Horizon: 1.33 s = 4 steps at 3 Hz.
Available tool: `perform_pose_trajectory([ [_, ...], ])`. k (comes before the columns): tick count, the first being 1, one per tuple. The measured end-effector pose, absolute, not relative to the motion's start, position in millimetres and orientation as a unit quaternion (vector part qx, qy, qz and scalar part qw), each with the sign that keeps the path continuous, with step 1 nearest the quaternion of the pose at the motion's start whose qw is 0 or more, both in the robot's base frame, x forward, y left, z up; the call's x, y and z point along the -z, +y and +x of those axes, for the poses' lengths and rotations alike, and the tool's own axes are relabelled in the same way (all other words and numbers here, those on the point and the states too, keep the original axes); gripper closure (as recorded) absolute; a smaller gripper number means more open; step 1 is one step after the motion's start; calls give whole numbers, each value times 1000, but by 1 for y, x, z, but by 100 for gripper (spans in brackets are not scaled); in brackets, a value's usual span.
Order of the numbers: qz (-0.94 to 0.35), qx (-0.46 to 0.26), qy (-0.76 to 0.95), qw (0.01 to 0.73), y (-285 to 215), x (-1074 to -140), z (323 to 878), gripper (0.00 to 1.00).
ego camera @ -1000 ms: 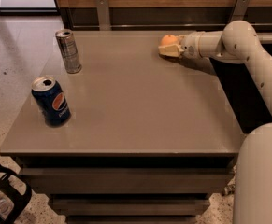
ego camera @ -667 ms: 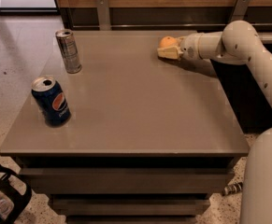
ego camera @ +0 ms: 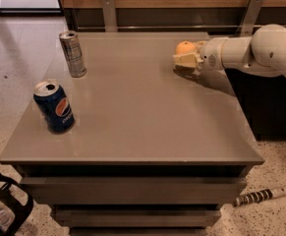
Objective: Move orange near pepsi can
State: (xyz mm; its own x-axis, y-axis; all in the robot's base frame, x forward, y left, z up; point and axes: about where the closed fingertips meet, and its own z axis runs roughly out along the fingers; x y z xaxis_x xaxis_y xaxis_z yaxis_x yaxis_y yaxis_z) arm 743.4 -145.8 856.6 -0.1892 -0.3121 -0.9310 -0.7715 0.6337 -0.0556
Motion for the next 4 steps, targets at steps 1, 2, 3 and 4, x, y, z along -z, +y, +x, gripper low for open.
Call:
perform_pose_trajectory([
  [1, -377, -221, 729, 527, -144, -869, 712, 100],
  [2, -389, -229, 722, 524, -139, -878, 677, 100],
  [3, -405, -245, 718, 511, -127, -879, 643, 100],
  [4, -432, -267, 707, 492, -103, -870, 615, 100],
])
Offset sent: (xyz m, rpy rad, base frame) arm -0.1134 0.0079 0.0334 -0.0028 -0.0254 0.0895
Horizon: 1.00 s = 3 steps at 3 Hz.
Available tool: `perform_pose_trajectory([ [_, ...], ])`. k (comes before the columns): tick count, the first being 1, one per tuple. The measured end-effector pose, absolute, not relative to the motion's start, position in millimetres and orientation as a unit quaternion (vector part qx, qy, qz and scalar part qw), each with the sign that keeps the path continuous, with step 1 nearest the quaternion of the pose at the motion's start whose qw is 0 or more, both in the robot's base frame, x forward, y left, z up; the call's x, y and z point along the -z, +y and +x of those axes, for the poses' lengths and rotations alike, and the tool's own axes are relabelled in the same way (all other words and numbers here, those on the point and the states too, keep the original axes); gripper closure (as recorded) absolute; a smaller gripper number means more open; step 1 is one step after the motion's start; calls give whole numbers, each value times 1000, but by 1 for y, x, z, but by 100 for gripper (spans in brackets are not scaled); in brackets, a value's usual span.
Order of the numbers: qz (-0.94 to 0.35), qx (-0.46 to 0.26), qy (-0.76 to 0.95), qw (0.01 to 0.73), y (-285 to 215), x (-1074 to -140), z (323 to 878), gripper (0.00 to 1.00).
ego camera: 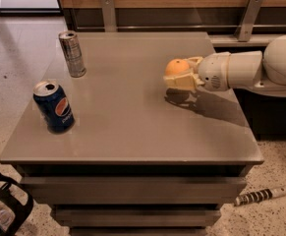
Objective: Move orange near pepsi can
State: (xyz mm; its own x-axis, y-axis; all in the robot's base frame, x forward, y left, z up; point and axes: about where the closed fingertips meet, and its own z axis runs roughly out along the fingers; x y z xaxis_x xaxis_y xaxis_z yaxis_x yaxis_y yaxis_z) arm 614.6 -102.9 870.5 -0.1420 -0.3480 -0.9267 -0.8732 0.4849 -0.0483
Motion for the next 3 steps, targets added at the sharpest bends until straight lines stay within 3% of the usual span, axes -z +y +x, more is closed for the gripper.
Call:
perform_pose_trajectory([
  [3, -483, -324, 667, 466, -12, -839, 556, 100],
])
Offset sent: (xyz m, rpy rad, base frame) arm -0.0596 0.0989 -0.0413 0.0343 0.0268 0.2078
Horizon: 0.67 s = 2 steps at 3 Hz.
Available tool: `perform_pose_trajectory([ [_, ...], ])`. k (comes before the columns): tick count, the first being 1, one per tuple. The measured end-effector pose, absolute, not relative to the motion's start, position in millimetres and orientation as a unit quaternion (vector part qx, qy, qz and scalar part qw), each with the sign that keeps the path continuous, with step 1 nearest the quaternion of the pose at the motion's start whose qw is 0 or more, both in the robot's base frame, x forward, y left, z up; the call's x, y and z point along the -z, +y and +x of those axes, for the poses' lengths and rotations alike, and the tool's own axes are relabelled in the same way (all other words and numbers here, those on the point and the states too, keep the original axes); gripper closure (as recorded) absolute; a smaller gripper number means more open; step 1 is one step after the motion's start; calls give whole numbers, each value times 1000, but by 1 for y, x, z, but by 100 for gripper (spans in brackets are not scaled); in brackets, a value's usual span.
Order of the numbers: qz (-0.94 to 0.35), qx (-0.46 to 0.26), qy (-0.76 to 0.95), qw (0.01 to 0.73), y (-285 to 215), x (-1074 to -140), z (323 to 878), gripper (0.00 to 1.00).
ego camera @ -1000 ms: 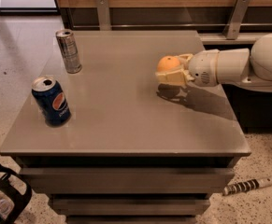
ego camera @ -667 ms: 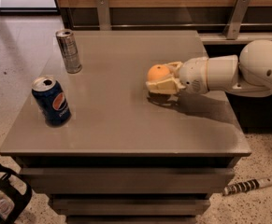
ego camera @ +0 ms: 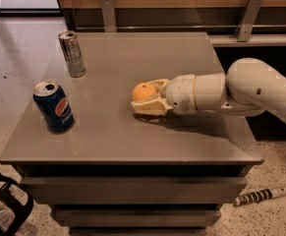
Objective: Move orange near pepsi can
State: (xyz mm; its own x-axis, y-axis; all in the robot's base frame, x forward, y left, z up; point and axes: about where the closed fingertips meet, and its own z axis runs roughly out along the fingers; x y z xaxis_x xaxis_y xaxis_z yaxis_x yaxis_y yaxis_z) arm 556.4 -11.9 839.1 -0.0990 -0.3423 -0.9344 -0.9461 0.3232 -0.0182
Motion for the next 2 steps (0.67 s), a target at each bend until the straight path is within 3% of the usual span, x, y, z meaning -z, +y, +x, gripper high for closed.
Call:
perform_pose_trajectory([
  [2, -506, -347, 634, 470, 44, -832, 516, 100],
])
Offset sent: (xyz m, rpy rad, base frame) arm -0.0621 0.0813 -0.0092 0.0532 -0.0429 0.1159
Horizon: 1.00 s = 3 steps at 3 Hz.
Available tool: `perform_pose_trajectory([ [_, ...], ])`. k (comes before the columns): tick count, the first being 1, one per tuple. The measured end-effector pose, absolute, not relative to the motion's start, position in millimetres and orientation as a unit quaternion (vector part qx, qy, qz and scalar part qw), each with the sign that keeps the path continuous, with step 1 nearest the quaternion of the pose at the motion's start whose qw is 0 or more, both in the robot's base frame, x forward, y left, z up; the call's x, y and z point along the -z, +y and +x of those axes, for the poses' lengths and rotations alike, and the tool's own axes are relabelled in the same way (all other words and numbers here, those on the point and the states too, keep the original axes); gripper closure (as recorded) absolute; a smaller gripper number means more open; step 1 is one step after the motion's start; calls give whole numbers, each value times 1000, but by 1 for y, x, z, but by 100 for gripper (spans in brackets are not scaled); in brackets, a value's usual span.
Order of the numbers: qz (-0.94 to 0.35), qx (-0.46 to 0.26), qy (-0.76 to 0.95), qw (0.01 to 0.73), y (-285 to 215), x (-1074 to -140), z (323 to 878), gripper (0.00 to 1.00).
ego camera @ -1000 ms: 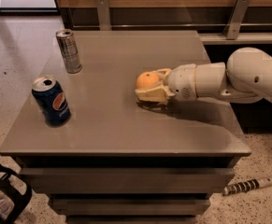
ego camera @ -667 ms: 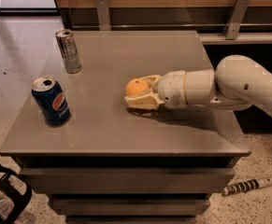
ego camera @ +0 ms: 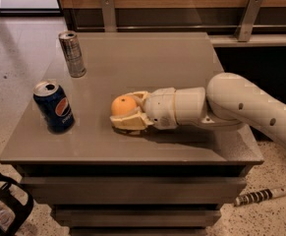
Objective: Move orange near pepsi can
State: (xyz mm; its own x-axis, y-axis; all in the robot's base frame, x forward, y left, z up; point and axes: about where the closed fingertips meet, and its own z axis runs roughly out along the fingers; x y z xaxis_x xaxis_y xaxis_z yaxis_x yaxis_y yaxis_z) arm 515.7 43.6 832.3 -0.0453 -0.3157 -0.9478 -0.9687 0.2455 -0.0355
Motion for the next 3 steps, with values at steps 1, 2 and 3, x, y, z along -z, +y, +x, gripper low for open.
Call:
perform_pose_trajectory([
  [1, -517, -354, 627, 463, 65, -833, 504, 100],
  [2, -530, -362, 621, 451, 80, -835, 499, 100],
  [3, -549, -377, 608, 432, 92, -831, 497, 100],
])
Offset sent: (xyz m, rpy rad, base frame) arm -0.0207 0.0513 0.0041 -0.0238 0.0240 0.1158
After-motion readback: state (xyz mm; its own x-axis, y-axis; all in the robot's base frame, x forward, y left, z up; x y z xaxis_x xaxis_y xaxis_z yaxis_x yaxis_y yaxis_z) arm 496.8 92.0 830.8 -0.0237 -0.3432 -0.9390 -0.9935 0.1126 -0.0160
